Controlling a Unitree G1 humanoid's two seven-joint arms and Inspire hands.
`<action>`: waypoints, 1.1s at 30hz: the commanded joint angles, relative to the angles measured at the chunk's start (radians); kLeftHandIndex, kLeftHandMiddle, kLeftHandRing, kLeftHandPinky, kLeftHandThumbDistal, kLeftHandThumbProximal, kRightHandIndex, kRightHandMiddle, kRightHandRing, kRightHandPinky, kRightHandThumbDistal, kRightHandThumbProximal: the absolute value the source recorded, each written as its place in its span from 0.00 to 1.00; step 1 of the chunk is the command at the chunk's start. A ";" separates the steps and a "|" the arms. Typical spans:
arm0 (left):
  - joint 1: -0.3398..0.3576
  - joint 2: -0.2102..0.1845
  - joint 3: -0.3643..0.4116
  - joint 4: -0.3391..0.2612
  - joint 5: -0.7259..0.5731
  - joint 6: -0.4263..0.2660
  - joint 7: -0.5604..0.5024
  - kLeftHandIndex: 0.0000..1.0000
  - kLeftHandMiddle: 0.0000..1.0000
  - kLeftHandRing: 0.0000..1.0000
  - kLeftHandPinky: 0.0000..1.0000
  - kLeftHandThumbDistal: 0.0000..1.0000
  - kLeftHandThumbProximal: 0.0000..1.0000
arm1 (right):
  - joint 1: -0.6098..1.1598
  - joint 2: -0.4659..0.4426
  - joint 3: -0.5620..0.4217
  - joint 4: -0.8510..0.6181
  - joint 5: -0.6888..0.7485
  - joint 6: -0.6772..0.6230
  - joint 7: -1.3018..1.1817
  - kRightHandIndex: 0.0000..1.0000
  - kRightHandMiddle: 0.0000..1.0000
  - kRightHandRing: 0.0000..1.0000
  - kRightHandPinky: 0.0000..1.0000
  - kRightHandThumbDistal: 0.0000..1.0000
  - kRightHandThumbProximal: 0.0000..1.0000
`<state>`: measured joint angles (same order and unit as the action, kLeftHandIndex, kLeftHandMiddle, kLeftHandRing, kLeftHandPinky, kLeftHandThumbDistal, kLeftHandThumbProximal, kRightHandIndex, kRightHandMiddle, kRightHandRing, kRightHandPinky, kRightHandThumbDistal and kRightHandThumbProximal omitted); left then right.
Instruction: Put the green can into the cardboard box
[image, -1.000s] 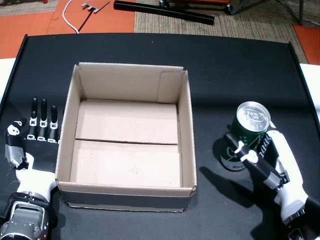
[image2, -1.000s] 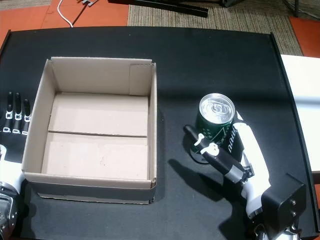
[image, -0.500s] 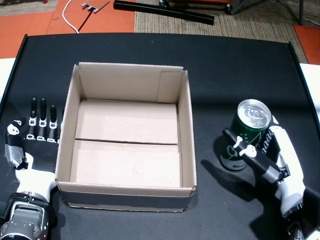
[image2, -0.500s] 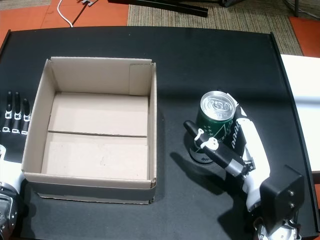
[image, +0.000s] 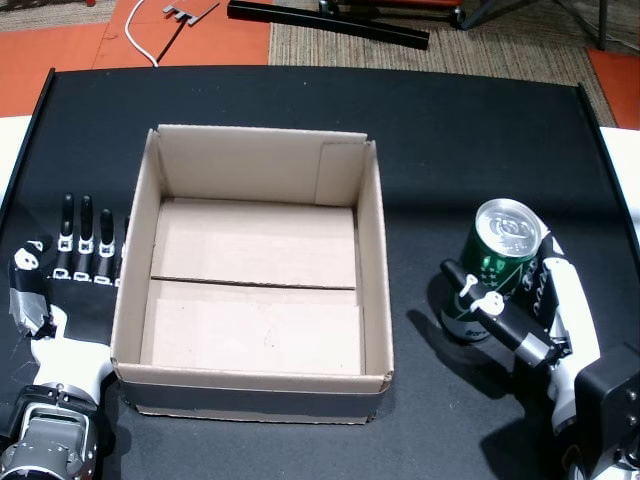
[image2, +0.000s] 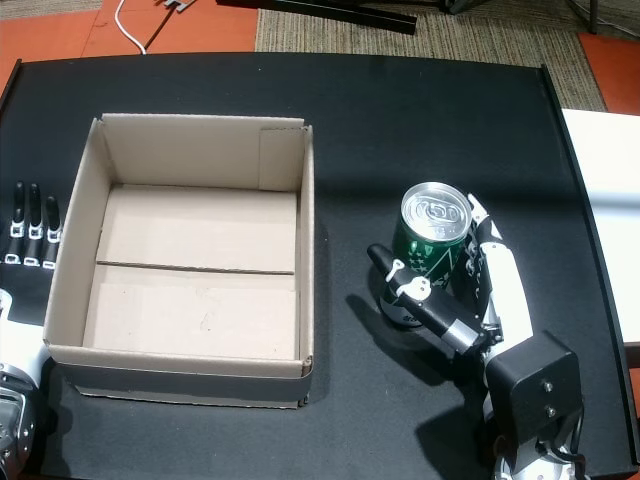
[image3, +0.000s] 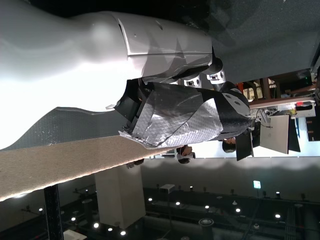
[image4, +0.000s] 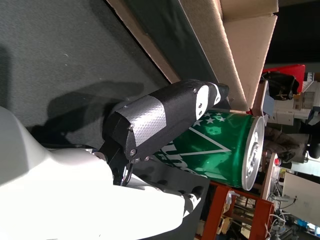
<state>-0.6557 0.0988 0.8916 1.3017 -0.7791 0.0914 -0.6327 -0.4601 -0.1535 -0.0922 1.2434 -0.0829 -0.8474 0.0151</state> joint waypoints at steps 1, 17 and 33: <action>0.053 -0.022 0.002 0.030 0.003 0.011 0.043 0.51 0.46 0.55 0.69 0.03 0.81 | -0.004 0.003 0.001 0.011 0.000 0.009 0.003 0.93 0.97 0.99 1.00 1.00 0.42; 0.052 -0.021 -0.003 0.031 0.008 0.005 0.031 0.51 0.46 0.53 0.68 0.05 0.79 | -0.096 0.077 0.003 0.028 0.019 0.103 0.153 0.88 0.85 0.86 1.00 1.00 0.41; 0.053 -0.008 0.012 0.033 -0.001 0.020 -0.001 0.49 0.47 0.58 0.74 0.04 0.79 | -0.109 0.133 0.044 0.040 -0.085 0.086 -0.181 0.05 0.15 0.31 0.66 0.00 0.00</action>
<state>-0.6554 0.1030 0.8995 1.3039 -0.7797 0.0965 -0.6541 -0.5870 -0.0174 -0.0558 1.2702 -0.1523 -0.7709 -0.1514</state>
